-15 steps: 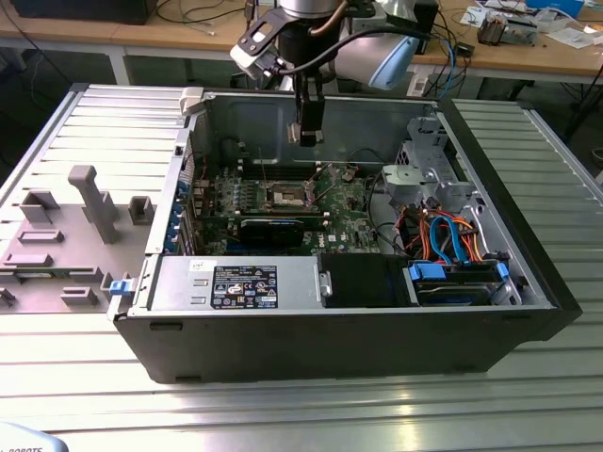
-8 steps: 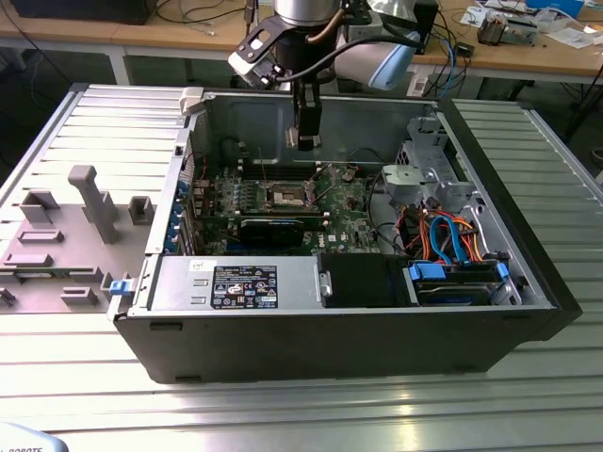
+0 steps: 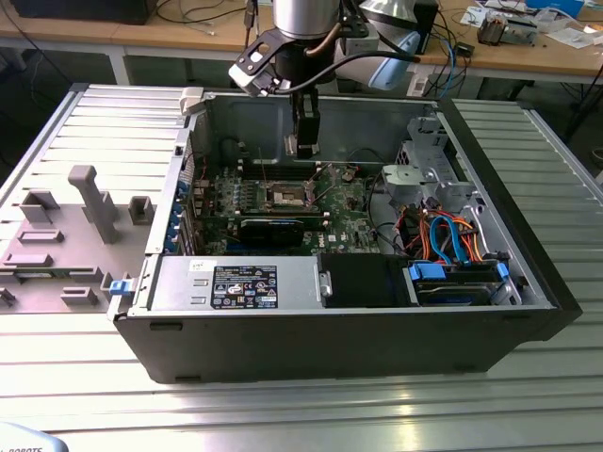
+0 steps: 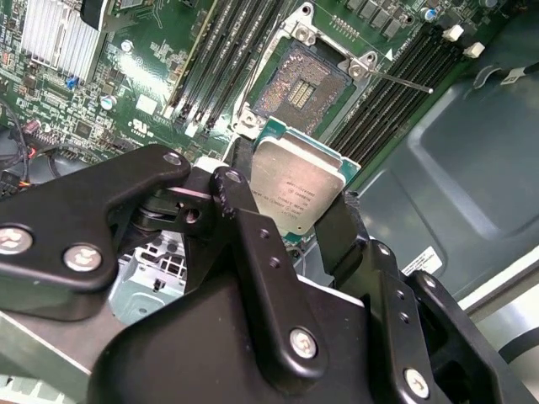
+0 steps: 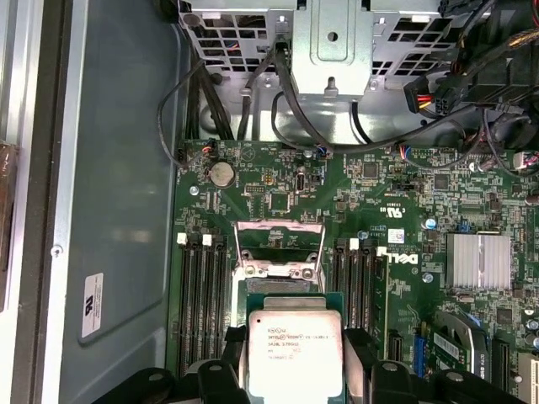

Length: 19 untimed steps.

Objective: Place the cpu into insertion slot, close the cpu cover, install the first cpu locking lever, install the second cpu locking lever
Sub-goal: 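Place the cpu into insertion slot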

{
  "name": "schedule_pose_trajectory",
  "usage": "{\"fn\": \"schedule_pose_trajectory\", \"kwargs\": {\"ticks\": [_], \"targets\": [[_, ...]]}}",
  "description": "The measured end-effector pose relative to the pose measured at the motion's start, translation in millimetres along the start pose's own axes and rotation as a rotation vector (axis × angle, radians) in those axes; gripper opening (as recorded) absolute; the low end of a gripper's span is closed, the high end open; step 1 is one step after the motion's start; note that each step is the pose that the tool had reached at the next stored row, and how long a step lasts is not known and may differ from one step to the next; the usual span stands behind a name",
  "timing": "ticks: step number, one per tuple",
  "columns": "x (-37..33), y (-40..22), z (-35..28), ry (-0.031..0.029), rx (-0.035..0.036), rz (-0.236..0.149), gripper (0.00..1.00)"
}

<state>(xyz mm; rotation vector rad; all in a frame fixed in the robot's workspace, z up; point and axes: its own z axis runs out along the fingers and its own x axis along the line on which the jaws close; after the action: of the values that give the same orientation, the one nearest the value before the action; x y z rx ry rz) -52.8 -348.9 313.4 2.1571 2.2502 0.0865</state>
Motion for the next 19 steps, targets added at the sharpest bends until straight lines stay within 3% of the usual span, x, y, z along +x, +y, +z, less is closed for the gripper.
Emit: {"fn": "schedule_pose_trajectory", "kwargs": {"ticks": [10, 14, 17, 19], "targets": [[0.0, -0.1, 0.0, 0.0, 0.0, 0.0, 0.54], [0.2, -4.8, 0.6, 0.0, 0.0, 0.0, 0.54], [0.2, -6.5, 4.4, 0.0001, 0.0, 0.0, 0.54], [0.3, -7.8, 10.5, 0.0001, -0.0001, 0.0, 0.54]]}}
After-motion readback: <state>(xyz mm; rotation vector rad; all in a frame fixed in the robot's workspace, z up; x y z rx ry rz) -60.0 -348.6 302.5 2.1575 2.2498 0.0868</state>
